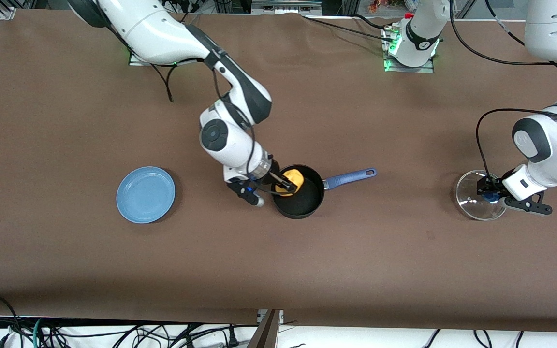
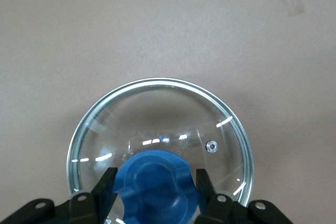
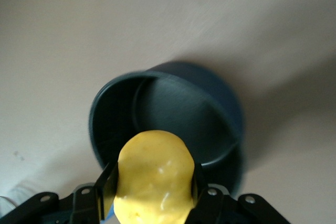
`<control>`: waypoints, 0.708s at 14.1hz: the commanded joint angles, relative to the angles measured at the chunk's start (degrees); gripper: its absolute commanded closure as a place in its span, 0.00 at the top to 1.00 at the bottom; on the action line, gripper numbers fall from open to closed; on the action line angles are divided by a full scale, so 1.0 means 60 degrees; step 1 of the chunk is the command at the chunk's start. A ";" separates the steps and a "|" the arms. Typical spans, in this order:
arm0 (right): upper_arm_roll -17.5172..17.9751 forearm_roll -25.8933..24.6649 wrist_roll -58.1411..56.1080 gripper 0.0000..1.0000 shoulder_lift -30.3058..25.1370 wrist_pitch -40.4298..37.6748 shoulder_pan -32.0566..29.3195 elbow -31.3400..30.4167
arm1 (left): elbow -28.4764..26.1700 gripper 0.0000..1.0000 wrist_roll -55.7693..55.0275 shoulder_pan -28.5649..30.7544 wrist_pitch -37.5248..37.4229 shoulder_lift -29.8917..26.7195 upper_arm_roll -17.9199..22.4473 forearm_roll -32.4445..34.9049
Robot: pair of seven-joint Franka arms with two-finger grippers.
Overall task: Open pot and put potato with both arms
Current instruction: 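Lower the potato into the saucepan and open the right gripper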
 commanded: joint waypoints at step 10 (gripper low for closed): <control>-0.1789 -0.0942 -0.2279 1.00 -0.2056 -0.4507 -0.0850 0.0268 | 0.2693 1.00 -0.3096 0.0345 -0.4505 -0.1333 -0.1119 0.1539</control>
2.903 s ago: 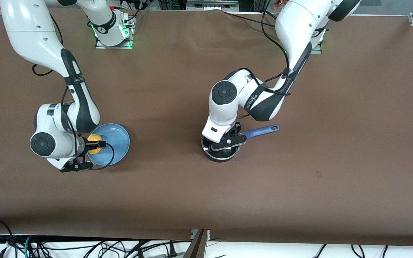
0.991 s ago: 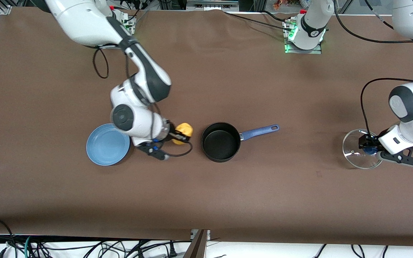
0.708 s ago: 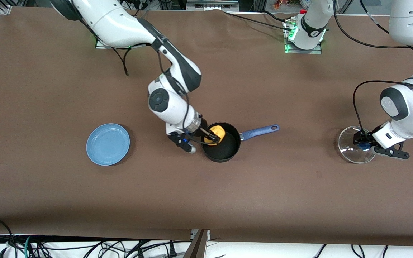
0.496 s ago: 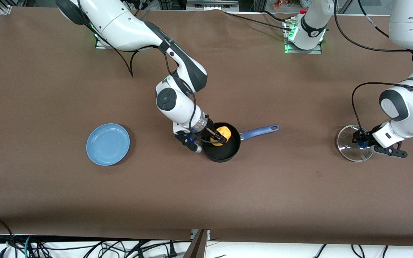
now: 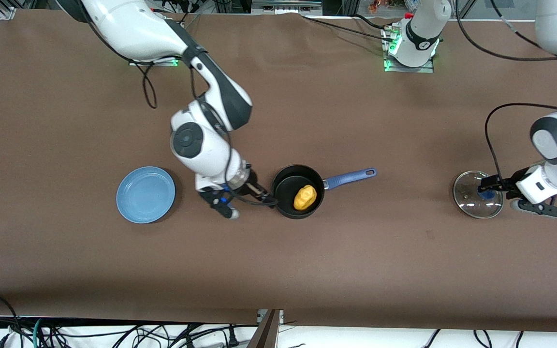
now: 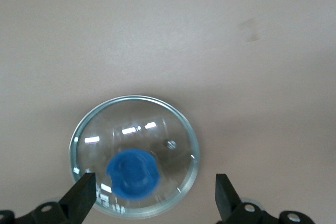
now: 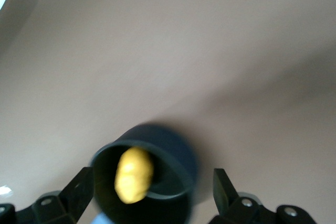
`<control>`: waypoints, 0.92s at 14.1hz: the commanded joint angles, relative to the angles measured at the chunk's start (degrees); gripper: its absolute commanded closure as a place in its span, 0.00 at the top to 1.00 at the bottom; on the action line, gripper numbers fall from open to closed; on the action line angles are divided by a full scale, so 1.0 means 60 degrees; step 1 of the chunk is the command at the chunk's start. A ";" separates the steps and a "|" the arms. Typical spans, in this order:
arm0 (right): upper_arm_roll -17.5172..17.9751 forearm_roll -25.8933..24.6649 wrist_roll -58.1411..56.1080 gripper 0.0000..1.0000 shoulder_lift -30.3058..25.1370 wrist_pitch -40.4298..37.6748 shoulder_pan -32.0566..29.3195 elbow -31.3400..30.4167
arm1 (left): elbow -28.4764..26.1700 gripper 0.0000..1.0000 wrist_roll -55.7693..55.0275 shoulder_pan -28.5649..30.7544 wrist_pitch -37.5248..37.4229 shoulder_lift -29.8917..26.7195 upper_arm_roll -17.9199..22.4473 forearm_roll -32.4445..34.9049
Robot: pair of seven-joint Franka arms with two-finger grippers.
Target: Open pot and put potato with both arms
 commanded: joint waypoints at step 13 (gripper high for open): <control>-0.2678 -0.0285 -0.8679 1.00 -0.6656 -0.5939 -0.1973 -0.4023 | 0.3206 1.00 -0.3857 0.0274 -0.5611 -0.2205 -0.2200 0.1857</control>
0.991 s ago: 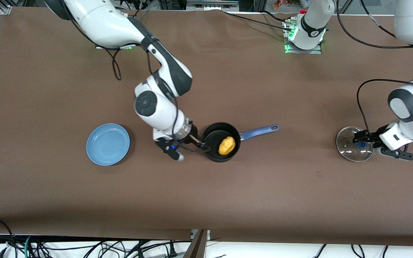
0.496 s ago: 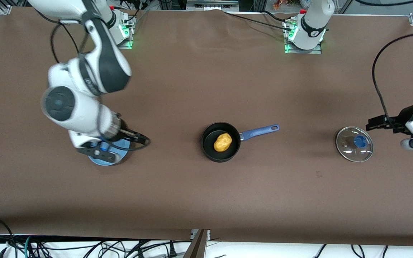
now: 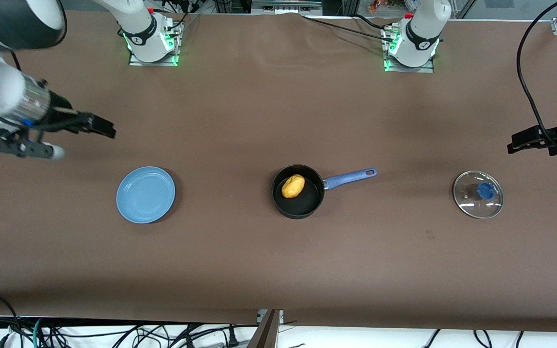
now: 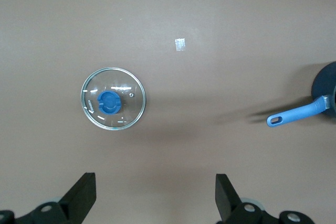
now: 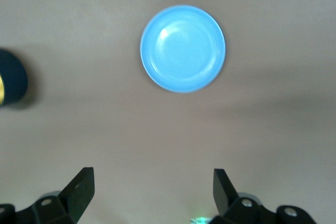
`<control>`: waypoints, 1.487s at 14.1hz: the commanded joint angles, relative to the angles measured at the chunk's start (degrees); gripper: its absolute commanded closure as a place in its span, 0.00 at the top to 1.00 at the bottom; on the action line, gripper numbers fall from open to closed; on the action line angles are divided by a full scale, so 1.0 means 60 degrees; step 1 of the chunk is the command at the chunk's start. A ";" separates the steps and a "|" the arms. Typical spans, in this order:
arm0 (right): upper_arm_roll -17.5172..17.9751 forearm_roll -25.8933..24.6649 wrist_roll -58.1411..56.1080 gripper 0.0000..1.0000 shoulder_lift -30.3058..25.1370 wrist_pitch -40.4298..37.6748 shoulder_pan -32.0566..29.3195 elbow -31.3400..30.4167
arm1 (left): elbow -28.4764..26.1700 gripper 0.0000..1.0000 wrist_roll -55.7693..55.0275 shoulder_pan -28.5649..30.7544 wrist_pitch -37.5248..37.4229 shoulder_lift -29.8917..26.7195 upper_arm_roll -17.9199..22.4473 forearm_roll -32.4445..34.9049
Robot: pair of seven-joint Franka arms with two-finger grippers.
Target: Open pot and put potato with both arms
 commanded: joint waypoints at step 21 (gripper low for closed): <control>0.1892 -0.1607 -0.0822 1.00 -0.1157 -0.0103 -0.1515 -0.0459 | 0.0528 1.00 -0.0268 -0.0087 -0.0667 0.0197 -0.0253 0.0362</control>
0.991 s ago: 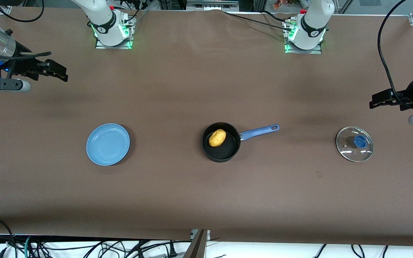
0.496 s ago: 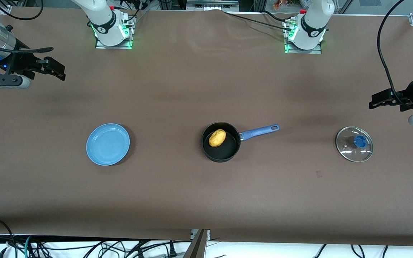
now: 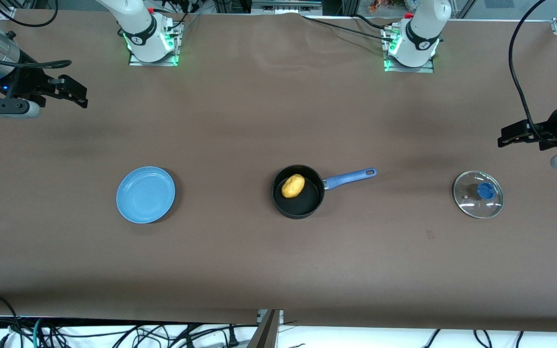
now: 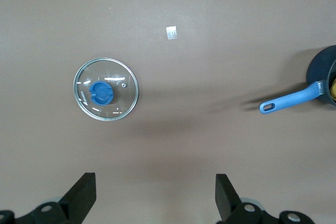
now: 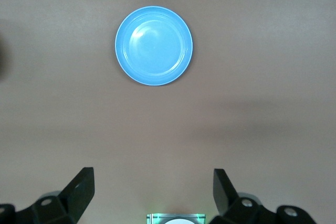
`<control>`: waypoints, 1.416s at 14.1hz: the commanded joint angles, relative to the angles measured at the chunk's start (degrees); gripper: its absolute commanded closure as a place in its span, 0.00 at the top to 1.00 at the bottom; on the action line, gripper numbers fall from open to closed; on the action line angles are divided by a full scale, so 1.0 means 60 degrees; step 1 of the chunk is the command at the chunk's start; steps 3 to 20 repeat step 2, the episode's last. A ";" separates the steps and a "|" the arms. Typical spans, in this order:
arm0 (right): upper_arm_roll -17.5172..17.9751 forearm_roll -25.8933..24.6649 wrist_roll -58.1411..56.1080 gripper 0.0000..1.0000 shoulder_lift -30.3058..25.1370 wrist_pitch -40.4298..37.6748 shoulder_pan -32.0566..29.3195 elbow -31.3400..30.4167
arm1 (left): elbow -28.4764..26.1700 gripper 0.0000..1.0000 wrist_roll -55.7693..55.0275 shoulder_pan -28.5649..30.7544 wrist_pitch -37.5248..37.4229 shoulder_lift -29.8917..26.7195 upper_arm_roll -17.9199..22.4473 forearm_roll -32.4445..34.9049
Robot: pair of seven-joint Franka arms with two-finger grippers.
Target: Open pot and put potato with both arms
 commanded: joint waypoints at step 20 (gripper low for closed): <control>0.0128 -0.0113 -0.0132 1.00 0.0025 -0.0037 -0.0105 0.0119 | 0.0340 1.00 -0.0119 -0.0034 -0.0184 0.0149 -0.0023 0.0261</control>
